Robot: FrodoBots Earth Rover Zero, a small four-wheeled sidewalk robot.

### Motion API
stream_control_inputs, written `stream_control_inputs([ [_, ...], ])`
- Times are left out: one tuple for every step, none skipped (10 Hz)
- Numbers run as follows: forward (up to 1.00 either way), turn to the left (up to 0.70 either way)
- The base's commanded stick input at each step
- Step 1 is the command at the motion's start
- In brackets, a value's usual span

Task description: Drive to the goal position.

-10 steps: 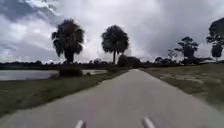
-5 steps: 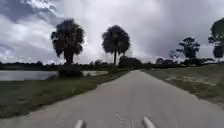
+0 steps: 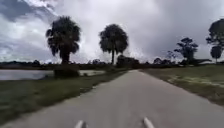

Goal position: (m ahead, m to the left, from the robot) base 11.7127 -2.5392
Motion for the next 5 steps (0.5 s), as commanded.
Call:
stream_control_inputs([
  [0.70,-0.19],
  [0.70,-0.09],
  [0.70,-0.04],
  [0.70,0.00],
  [0.70,0.00],
])
